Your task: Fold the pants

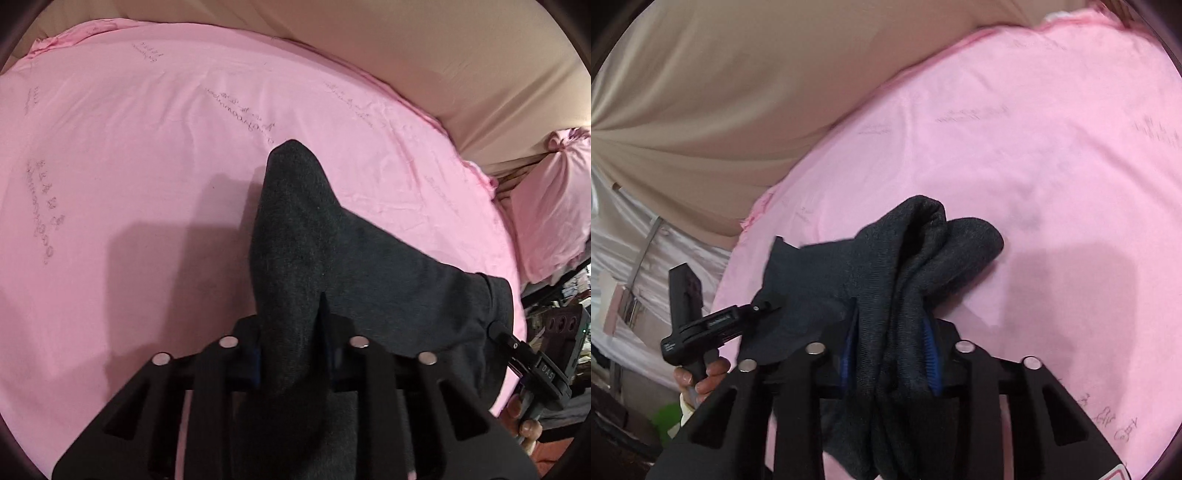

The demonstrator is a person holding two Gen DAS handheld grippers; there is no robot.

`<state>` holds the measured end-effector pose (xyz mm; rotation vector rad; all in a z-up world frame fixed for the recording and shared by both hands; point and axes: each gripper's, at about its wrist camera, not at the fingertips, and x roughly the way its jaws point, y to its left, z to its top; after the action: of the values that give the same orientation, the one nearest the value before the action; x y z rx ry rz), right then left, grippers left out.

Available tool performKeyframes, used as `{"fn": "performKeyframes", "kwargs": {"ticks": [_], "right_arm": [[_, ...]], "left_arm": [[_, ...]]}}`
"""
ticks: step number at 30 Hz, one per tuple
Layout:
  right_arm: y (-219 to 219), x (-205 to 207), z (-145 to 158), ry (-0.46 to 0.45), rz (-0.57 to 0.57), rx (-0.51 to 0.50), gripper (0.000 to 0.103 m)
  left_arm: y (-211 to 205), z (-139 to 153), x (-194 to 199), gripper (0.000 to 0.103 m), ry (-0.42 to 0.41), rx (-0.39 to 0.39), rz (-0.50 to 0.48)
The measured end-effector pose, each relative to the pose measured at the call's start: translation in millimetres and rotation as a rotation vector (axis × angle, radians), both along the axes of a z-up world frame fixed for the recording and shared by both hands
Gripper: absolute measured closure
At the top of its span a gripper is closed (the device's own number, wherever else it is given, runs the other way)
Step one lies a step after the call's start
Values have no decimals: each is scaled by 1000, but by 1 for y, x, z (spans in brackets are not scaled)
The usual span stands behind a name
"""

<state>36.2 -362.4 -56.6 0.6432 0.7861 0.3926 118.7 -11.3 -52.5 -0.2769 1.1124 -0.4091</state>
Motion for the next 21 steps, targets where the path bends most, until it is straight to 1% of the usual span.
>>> {"fn": "performKeyframes", "kwargs": {"ticks": [1,3,4,5,6,7,8,9,10,11,12,13,14,15,16,17,18,19,21], "right_arm": [[3,-5,13,-33,27,31,77],[11,-12,33,-79,74,56,78],[15,-15,39,-89,87,53,78],[20,-16,39,-81,102,39,78],[25,-13,33,-60,110,25,79],[31,-8,21,-25,113,-4,76],[35,-3,6,13,107,-62,72],[36,1,-9,54,64,-138,67],[36,2,-19,87,9,-191,64],[28,-1,-27,100,-24,-177,61],[21,-7,-27,98,-43,-131,61],[15,-15,-22,83,-55,-104,61],[14,-23,-9,42,-57,-112,61],[16,-28,3,4,-54,-138,61],[21,-28,15,-25,-42,-165,55],[26,-25,22,-47,-25,-179,50],[32,-19,28,-70,-7,-193,40],[34,-11,27,-79,6,-212,32],[49,19,14,-48,49,-261,29]], "left_arm": [[11,13,-7,85,-9,-28,-4],[30,38,-22,85,-55,-24,11],[44,54,-34,85,-97,-9,35],[54,64,-41,84,-121,9,52],[64,70,-49,79,-131,25,64],[68,70,-50,76,-125,39,71],[71,61,-51,69,-108,81,83],[69,46,-49,58,-102,162,96],[67,29,-45,55,-104,270,126],[66,17,-43,56,-105,353,160],[68,4,-42,53,-86,384,173],[72,3,-44,53,-81,353,180],[79,8,-49,52,-90,295,199],[83,17,-53,50,-109,262,211],[84,24,-56,48,-129,251,220],[81,34,-60,42,-169,252,233],[78,41,-63,37,-197,260,238],[72,48,-67,35,-237,276,238],[63,55,-70,25,-282,301,234]]}}
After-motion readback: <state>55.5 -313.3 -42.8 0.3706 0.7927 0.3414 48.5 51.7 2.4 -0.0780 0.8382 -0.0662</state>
